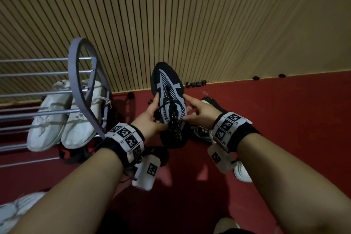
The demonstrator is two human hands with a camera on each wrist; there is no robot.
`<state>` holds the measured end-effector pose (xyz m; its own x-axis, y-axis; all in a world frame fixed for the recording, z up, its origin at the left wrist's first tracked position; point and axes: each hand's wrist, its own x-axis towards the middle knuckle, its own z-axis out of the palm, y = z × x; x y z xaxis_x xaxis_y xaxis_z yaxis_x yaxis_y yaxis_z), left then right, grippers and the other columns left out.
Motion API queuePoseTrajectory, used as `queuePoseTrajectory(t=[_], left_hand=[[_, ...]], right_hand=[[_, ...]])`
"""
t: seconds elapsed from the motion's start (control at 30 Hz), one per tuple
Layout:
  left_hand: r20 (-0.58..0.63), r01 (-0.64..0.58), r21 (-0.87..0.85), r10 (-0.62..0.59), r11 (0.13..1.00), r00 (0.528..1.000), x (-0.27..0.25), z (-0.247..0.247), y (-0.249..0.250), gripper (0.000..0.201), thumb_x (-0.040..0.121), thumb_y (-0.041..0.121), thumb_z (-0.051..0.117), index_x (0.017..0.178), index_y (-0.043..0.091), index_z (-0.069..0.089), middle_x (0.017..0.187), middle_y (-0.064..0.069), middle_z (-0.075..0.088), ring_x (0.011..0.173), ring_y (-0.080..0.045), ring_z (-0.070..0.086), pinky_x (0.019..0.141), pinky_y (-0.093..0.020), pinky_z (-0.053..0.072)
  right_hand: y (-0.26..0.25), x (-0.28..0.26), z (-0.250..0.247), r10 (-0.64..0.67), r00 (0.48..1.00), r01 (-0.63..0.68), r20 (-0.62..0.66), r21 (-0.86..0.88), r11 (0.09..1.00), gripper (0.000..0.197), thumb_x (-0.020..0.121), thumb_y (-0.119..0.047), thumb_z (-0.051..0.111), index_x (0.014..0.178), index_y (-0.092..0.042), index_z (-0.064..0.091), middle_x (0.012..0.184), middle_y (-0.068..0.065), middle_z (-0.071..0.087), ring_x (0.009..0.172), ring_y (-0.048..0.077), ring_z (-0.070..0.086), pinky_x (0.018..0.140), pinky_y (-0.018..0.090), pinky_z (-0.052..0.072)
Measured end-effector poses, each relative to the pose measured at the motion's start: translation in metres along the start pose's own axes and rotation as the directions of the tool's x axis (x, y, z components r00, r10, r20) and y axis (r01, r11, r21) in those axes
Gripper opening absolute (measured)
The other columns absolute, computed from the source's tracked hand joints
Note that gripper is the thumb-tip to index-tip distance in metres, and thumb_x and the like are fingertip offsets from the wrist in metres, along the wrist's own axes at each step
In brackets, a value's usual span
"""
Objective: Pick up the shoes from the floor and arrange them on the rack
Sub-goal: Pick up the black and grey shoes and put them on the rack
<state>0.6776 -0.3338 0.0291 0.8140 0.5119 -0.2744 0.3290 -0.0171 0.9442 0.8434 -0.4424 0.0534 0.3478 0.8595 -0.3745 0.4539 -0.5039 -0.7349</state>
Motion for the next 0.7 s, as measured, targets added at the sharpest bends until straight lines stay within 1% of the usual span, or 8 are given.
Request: queuePoseTrajectory(t=[0.07,0.13,0.2,0.27,0.37,0.47,0.57,0.7], left_hand=[[-0.050,0.027,0.009,-0.027,1.000,0.998,0.008,0.007,0.002,0.104,0.078,-0.005,0.067,0.148,0.036,0.002,0.137,0.013,0.042,0.112,0.001,0.049,0.081,-0.005,0.043],[-0.101,0.039,0.021,-0.037,0.999,0.994,0.017,0.015,0.003,0.106,0.077,-0.006,0.068,0.148,0.035,0.002,0.144,0.012,0.036,0.124,-0.002,0.039,0.090,-0.009,0.040],[-0.139,0.048,0.023,-0.045,0.999,0.989,0.028,0.021,0.004,0.107,0.076,-0.007,0.068,0.148,0.037,0.002,0.147,0.010,0.033,0.128,-0.004,0.035,0.098,-0.017,0.036],[-0.173,0.075,-0.003,-0.074,0.997,0.982,0.036,0.026,0.008,0.106,0.077,-0.010,0.066,0.147,0.037,0.002,0.140,0.013,0.037,0.123,-0.003,0.037,0.091,-0.014,0.040],[-0.194,0.099,-0.021,-0.101,0.995,0.976,0.044,0.036,0.023,0.106,0.077,-0.012,0.065,0.148,0.038,0.004,0.131,0.016,0.040,0.120,-0.003,0.040,0.073,-0.001,0.043],[-0.177,0.117,-0.011,-0.117,0.993,0.977,0.050,0.038,0.038,0.105,0.077,-0.013,0.064,0.148,0.037,0.004,0.128,0.015,0.042,0.114,-0.002,0.043,0.067,0.001,0.043],[-0.171,0.121,-0.014,-0.122,0.993,0.978,0.061,0.039,0.039,0.104,0.078,-0.015,0.061,0.148,0.036,0.004,0.124,0.014,0.045,0.101,0.003,0.048,0.064,0.000,0.045],[-0.143,0.123,0.003,-0.121,0.992,0.982,0.086,0.040,0.014,0.105,0.078,-0.011,0.064,0.147,0.041,0.005,0.124,0.017,0.047,0.092,0.014,0.047,0.066,-0.003,0.047]], right_hand=[[0.011,0.016,-0.009,-0.050,0.997,0.051,0.066,-0.005,0.999,0.081,0.088,-0.014,0.063,0.151,-0.021,0.013,0.102,0.001,0.056,0.078,0.014,0.053,0.076,0.029,0.047],[0.021,0.030,-0.018,-0.080,0.993,0.084,0.089,-0.039,0.996,0.079,0.089,-0.016,0.062,0.151,-0.022,0.013,0.105,-0.002,0.054,0.079,0.016,0.053,0.076,0.029,0.044],[0.029,0.040,-0.027,-0.111,0.990,0.114,0.082,-0.030,0.993,0.077,0.089,-0.017,0.063,0.149,-0.026,0.016,0.105,-0.004,0.054,0.079,0.017,0.053,0.074,0.029,0.043],[0.034,0.047,-0.036,-0.134,0.986,0.134,0.096,0.008,0.991,0.076,0.088,-0.015,0.063,0.149,-0.028,0.018,0.102,-0.005,0.053,0.074,0.015,0.052,0.070,0.028,0.042],[0.035,0.049,-0.056,-0.138,0.981,0.136,0.133,0.024,0.990,0.076,0.089,-0.016,0.062,0.150,-0.027,0.016,0.104,-0.005,0.052,0.062,0.004,0.048,0.063,0.016,0.040],[0.035,0.051,-0.070,-0.131,0.976,0.117,0.172,0.091,0.989,0.077,0.089,-0.013,0.061,0.150,-0.022,0.014,0.102,-0.004,0.053,0.059,-0.002,0.051,0.062,0.010,0.041],[0.043,0.058,-0.073,-0.111,0.984,0.089,0.142,0.155,0.984,0.077,0.089,-0.012,0.061,0.150,-0.024,0.016,0.093,-0.010,0.051,0.053,-0.009,0.054,0.065,0.012,0.041],[0.066,0.072,-0.066,-0.081,0.993,0.065,0.089,0.173,0.983,0.074,0.088,-0.016,0.063,0.148,-0.031,0.021,0.106,-0.002,0.054,0.069,-0.001,0.055,0.082,0.020,0.042]])
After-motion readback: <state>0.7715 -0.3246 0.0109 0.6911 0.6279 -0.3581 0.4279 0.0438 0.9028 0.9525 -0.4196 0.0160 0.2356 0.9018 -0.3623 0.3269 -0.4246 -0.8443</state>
